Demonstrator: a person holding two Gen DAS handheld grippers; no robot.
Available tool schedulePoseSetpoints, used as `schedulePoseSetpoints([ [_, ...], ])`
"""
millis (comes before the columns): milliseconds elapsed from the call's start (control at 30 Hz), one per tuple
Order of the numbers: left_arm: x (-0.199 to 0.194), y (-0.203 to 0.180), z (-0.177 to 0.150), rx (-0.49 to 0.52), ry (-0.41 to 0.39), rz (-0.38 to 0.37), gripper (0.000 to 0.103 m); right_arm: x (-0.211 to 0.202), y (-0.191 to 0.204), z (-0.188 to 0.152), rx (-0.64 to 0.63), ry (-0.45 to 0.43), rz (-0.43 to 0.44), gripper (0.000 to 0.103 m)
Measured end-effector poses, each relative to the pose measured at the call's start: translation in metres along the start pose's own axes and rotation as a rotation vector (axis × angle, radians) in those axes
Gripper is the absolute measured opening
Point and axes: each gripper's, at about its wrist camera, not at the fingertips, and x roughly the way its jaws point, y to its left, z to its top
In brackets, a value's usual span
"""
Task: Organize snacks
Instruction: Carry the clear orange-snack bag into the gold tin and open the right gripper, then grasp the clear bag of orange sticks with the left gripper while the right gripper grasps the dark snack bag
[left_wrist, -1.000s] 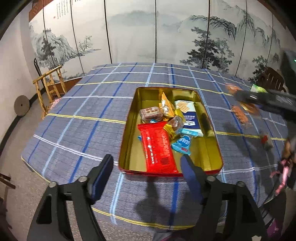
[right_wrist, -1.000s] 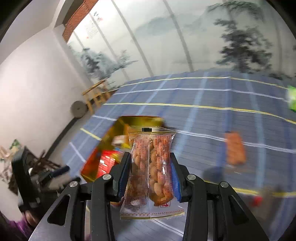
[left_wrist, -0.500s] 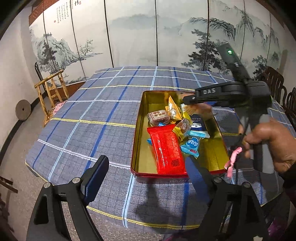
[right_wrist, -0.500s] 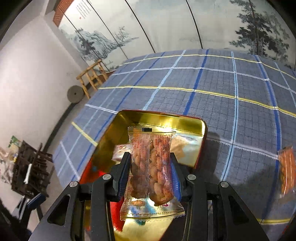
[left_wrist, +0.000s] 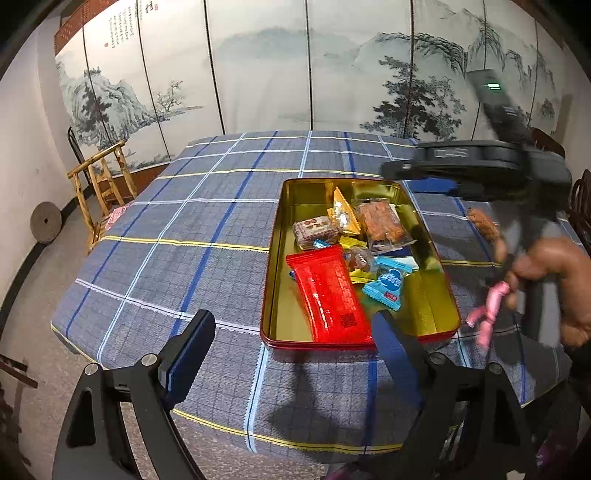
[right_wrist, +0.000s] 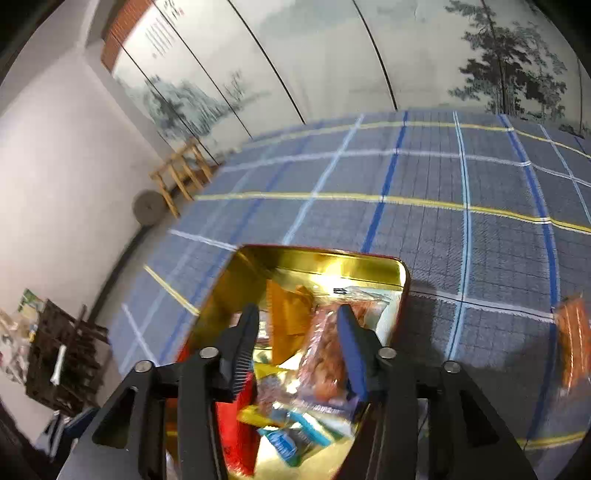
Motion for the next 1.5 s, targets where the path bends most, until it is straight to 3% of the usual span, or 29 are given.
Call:
schedulePoseSetpoints([
  [167, -0.005, -0.016, 0.002, 0.038, -0.008, -0.009, 0.086, -0.055, -0.007, -0.032, -0.07, -0.096, -0.044, 0.06],
  [333, -0.011, -0.044, 0.006, 0.104, -0.018, -0.048, 0.086, -0.123, -0.047, -0.08, -0.091, -0.177, -0.199, 0.07],
  [500, -0.011, -0.089, 0.021, 0.185, -0.008, -0.172, 0.086, -0.179, -0.116, -0.114, -0.06, -0.201, -0.47, 0.078],
  [700, 0.017, -0.157, 0.062, 0.234, 0.049, -0.381, 0.086, -0.223, -0.189, -0.139, 0.052, -0.225, -0.595, 0.079],
  [933, 0.105, -0.237, 0.115, 0.205, 0.191, -0.407, 0.081, -0.242, -0.237, -0.156, 0.133, -0.252, -0.589, 0.08],
  [1133, 0.164, -0.298, 0.129, 0.261, 0.244, -0.287, 0.081, -0.243, -0.254, -0.16, 0.144, -0.265, -0.547, 0.08],
  [1333, 0.201, -0.319, 0.128, 0.269, 0.305, -0.211, 0.08, -0.241, -0.251, -0.159, 0.103, -0.286, -0.502, 0.082],
  [1433, 0.213, -0.326, 0.126, 0.254, 0.344, -0.207, 0.077, -0.242, -0.25, -0.161, 0.093, -0.297, -0.475, 0.083],
  [1500, 0.214, -0.324, 0.125, 0.208, 0.321, -0.224, 0.073, -0.243, -0.252, -0.162, 0.102, -0.305, -0.455, 0.084],
])
